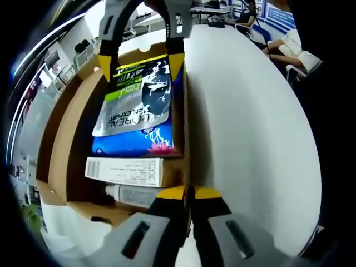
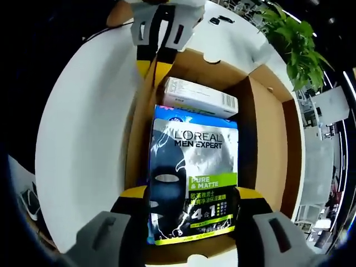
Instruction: Operate the shoe box by opening the lid, removing the specified soft item, and placing it in the target area until the item is outside and the box remains undamaged.
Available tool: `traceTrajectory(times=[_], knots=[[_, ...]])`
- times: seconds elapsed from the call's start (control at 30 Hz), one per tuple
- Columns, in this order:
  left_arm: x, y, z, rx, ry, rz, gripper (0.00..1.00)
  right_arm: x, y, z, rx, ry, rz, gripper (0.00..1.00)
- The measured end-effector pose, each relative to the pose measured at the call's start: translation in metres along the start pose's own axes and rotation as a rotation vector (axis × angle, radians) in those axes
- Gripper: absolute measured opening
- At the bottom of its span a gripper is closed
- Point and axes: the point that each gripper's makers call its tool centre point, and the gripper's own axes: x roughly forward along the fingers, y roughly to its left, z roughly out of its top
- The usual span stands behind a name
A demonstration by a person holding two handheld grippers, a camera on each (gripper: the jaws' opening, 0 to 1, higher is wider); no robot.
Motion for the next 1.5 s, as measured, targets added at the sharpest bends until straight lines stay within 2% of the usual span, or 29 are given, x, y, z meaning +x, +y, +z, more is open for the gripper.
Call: traceTrajectory(times=[0.27,0.53,0.63,0.73,0.87,1.1,1.23,1.3,1.5], knots=[[0.0,-0.001,0.0,0.005,0.001,0.0,0.02,-0.002,-0.002,-0.002,-0.016,0.016,-0.123,0.58],[0.0,-0.001,0.0,0.001,0.002,0.002,0.02,-0.01,-0.012,-0.002,-0.018,0.025,-0.253,0.64],[0.0,-0.002,0.0,0.003,0.001,0.003,0.02,-0.016,-0.015,-0.003,0.006,0.028,-0.338,0.65],[0.0,-0.002,0.0,0.004,0.003,0.003,0.02,-0.02,-0.015,0.0,-0.028,0.027,-0.396,0.64],[0.0,-0.001,0.0,0.003,0.002,0.004,0.02,-0.024,-0.02,-0.001,-0.014,0.03,-0.441,0.69],[0.0,0.0,0.0,0.002,0.002,0.005,0.02,-0.036,-0.027,0.005,-0.091,0.059,-0.561,0.73],[0.0,0.0,0.0,0.003,0.002,0.005,0.02,-0.045,-0.029,0.008,-0.113,0.073,-0.611,0.71],[0.0,0.0,0.0,0.002,0.002,0.005,0.02,-0.053,-0.034,0.009,-0.133,0.088,-0.662,0.71],[0.001,0.0,-0.001,0.003,0.003,0.006,0.02,-0.049,-0.033,0.009,-0.163,0.11,-0.666,0.71]])
